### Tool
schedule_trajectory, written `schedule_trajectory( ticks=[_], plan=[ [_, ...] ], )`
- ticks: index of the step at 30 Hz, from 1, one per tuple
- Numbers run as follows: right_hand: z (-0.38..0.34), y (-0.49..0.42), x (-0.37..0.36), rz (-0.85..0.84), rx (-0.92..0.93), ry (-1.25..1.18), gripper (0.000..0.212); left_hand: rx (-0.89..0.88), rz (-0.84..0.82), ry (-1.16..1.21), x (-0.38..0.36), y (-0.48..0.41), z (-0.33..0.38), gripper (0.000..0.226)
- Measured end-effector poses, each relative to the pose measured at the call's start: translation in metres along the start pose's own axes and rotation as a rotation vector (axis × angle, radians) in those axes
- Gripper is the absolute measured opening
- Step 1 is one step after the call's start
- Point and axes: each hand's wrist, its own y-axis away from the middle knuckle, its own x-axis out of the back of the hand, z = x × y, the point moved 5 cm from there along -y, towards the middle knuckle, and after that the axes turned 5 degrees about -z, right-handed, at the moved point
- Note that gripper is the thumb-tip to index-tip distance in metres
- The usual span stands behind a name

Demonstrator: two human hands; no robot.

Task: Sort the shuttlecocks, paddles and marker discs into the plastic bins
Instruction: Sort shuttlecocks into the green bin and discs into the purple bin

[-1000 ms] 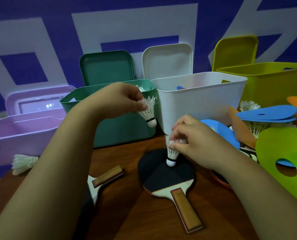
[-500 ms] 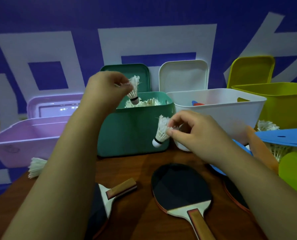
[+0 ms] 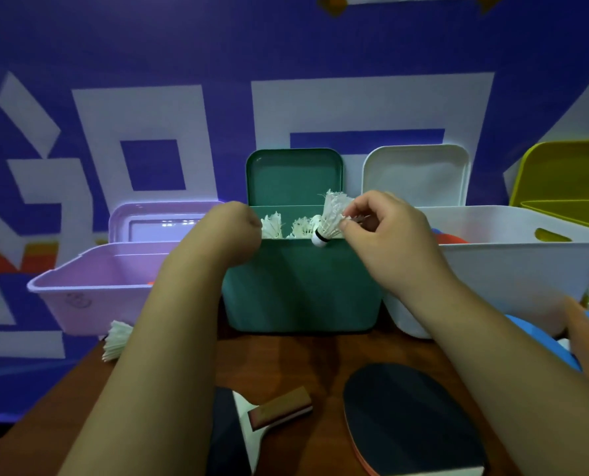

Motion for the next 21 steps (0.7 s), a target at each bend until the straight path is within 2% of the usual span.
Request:
schedule_trajectory(
  ticks=[8,13,15,21],
  plan=[
    [-0.009,-0.077,-0.040,0.037,0.020,0.127,0.011,-0.026,-0.024,0.050,0.000,0.000,-0.004,0.026],
    [0.001,-0.096,-0.085,-0.342,-0.056,0.325,0.047,-0.034,-0.019,0.037,0.001,0.001,-0.003,0.026],
    [0.001,-0.086,-0.080,-0.330,-0.016,0.341,0.044,-0.036,-0.025,0.046,0.002,0.001,-0.001,0.025],
    [0.000,-0.033,-0.033,-0.155,0.118,0.175,0.031,-0.079,-0.030,0.008,0.006,0.009,0.017,0.027]
  ],
)
